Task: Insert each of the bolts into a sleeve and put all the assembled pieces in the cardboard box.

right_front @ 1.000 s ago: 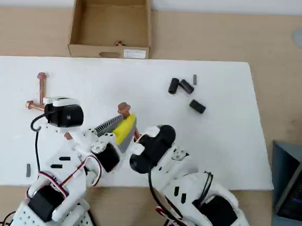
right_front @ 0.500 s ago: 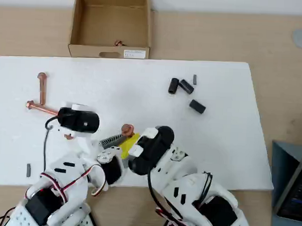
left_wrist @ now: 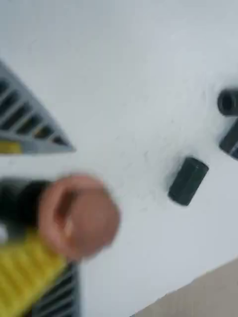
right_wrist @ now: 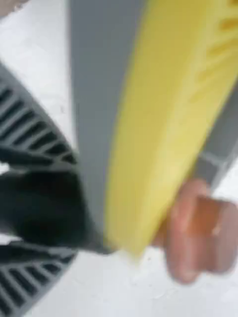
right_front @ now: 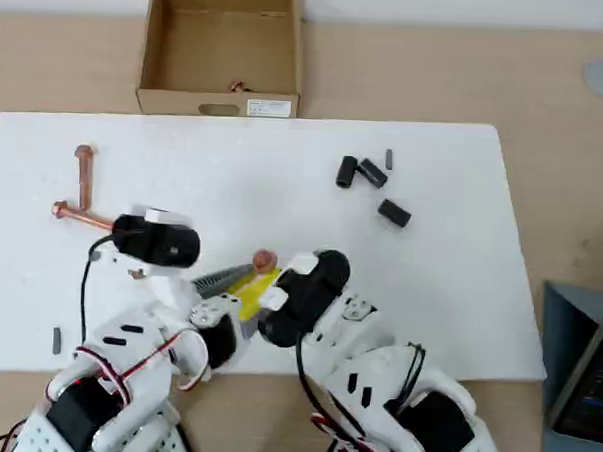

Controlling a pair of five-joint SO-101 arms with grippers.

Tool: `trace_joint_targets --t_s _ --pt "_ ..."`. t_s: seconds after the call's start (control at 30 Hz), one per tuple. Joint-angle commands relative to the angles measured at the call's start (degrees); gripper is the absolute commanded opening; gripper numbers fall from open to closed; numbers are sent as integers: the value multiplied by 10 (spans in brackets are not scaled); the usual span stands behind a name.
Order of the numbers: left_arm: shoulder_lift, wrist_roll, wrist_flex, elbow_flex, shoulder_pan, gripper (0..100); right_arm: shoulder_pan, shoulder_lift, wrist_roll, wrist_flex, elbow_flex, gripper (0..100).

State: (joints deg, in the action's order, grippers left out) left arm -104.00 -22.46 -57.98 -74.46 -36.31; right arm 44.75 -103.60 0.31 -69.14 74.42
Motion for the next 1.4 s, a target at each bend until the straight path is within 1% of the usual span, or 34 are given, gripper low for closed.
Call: trace_joint_targets --t_s 0.0,0.3,0.37,0.43,0.5,0.57,0.73,0.8,0.87,0.93,1.07,1.13,1.2,1.37 --pt "-3 4 -1 24 14 195 4 -28 3 14 -27 9" --pt "-2 5 -1 88 18 192 4 -28 3 14 -26 9" --pt "-3 5 -1 100 27 147 4 -28 3 14 -26 9" --pt "-3 7 1 112 50 67 4 -28 3 14 -26 9" --pt "-3 32 3 122 76 0 4 -28 3 15 -25 9" --pt "-3 63 1 135 105 15 4 -28 3 16 -25 9" --pt "-3 143 -1 133 190 2 3 -28 3 17 -25 9" --pt "-3 164 -1 114 231 2 -3 -28 3 18 -25 9" --pt "-3 180 -1 85 272 2 -28 -28 3 18 -25 9" --pt "-3 191 -1 46 311 2 -64 -28 3 18 -27 9" --pt "-3 209 0 -23 364 2 -144 -23 2 13 -28 9" --pt "-3 213 0 -60 382 2 -179 -20 2 13 -25 9" --pt "-3 224 1 -103 397 2 -195 0 2 15 -29 9" --pt "-3 256 0 -170 404 2 -198 131 2 37 -113 9"
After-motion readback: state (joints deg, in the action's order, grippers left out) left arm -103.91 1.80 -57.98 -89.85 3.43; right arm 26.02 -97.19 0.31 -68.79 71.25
